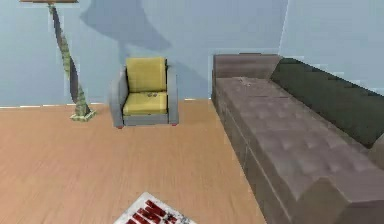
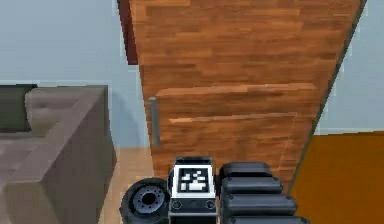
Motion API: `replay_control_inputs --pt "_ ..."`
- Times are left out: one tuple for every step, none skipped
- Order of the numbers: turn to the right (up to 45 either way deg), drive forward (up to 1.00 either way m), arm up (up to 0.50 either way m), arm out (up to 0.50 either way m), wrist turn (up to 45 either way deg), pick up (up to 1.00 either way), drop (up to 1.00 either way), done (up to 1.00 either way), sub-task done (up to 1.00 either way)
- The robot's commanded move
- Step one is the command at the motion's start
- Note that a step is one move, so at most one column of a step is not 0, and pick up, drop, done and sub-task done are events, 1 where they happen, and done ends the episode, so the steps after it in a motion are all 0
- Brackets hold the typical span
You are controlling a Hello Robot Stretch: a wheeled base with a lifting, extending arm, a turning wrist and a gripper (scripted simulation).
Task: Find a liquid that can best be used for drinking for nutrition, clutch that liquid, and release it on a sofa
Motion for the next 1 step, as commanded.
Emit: replay_control_inputs --pt "0.0 1.00 0.00 0.00 0.0 0.00 0.00 0.00 0.00"
